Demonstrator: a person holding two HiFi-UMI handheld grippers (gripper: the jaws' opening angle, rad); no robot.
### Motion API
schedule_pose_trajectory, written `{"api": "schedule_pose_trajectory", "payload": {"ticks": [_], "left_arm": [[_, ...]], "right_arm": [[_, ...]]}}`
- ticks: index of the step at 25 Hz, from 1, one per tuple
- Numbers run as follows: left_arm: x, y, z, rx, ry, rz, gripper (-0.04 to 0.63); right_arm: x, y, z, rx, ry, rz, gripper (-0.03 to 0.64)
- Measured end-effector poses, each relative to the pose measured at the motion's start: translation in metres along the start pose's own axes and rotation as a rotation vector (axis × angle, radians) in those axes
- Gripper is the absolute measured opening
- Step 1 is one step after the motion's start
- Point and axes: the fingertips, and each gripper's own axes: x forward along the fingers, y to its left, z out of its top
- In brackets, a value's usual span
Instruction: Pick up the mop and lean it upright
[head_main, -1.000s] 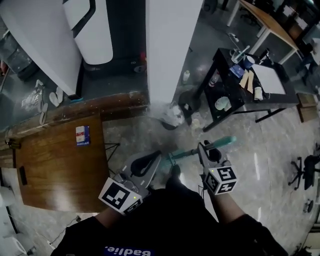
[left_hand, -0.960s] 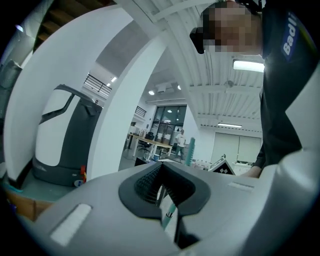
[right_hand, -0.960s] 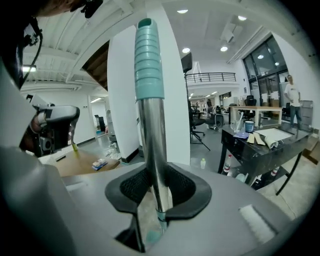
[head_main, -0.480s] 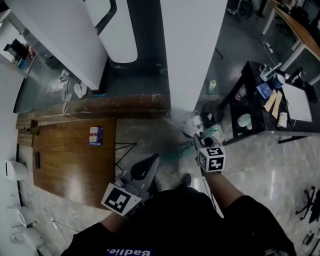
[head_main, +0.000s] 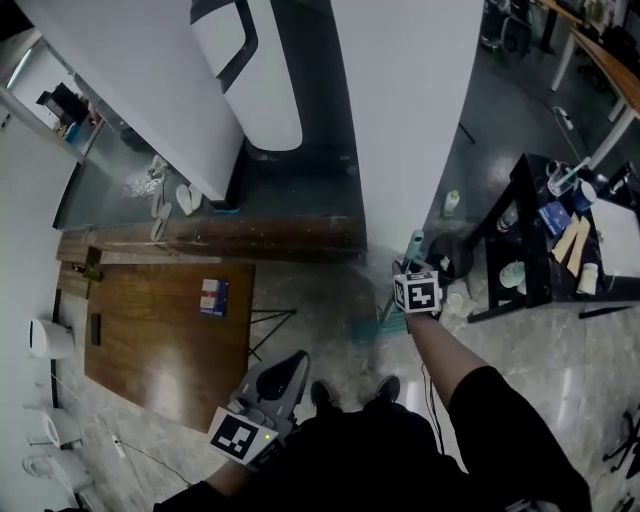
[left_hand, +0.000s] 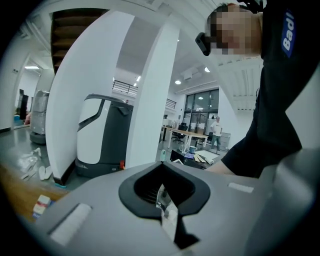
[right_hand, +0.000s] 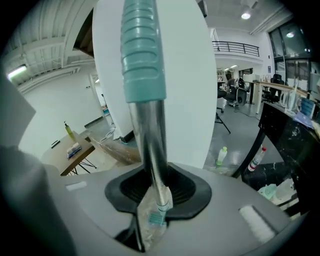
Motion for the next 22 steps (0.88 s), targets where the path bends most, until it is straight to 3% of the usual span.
{"api": "schedule_pose_trajectory", "payload": {"ticks": [9, 22], "left_arm": [[-0.02, 0.022, -0.015, -0.022, 0.03, 0.083, 0.019], [-0.038, 0.043, -0.038, -0.062, 0.078, 0.136, 0.019]], "right_arm": [[0.069, -0.037, 0.048, 0.033, 0.074, -0.082, 0.101], [0.118, -0.057, 0.075, 0.036, 0.135, -0.112, 0.106]]}}
